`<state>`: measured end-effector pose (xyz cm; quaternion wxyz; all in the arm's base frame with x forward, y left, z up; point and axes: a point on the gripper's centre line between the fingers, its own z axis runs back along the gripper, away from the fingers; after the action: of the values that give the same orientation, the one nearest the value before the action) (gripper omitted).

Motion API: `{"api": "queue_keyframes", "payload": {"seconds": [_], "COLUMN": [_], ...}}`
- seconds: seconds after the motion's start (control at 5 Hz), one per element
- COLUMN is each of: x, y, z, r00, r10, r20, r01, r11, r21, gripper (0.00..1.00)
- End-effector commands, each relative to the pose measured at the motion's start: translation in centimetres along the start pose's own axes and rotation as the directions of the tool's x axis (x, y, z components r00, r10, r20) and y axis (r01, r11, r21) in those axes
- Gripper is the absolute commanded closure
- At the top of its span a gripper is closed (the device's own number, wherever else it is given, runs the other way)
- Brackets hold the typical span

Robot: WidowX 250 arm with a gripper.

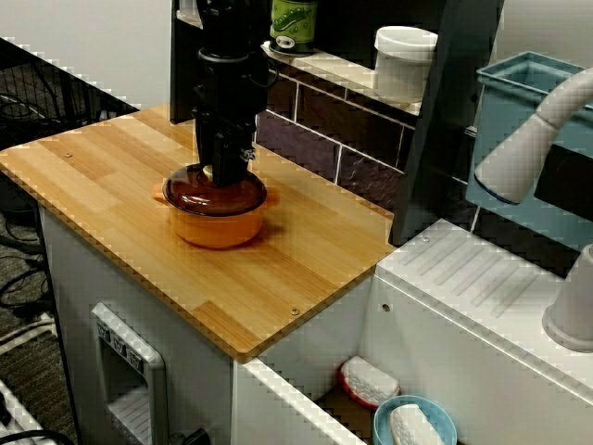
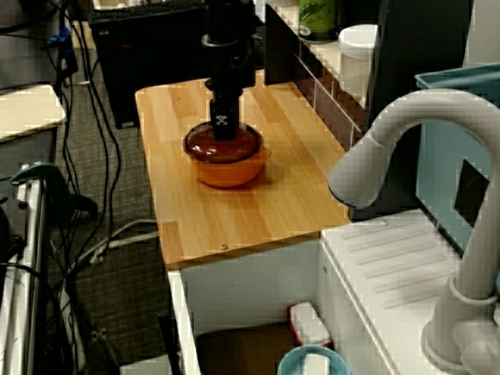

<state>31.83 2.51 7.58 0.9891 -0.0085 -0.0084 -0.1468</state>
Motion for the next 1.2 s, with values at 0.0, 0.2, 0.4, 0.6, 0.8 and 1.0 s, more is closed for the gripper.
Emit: {"api": "queue_keyframes", "payload": {"seconds": [0.0, 0.2, 0.4, 0.6, 0.8, 1.0], "x": [-0.4, -0.4, -0.3, -0.1, 0.0, 0.3], "y": [0.7, 0.9, 1.0, 1.2, 1.3, 1.4], "z": [1.1, 1.4, 1.4, 1.7, 2.1, 2.2], "r00": [0.999, 0.999, 0.999, 0.999, 0.999, 0.999], "r10": [-0.016, -0.016, -0.017, -0.014, -0.013, -0.013], "r20": [0.034, 0.04, 0.042, 0.044, 0.045, 0.038], "r01": [0.015, 0.015, 0.015, 0.013, 0.012, 0.012], "r11": [1.0, 1.0, 0.999, 1.0, 1.0, 1.0], "r21": [0.025, 0.025, 0.029, 0.025, 0.018, 0.015], "gripper": [1.0, 1.0, 1.0, 1.0, 1.0, 1.0]}}
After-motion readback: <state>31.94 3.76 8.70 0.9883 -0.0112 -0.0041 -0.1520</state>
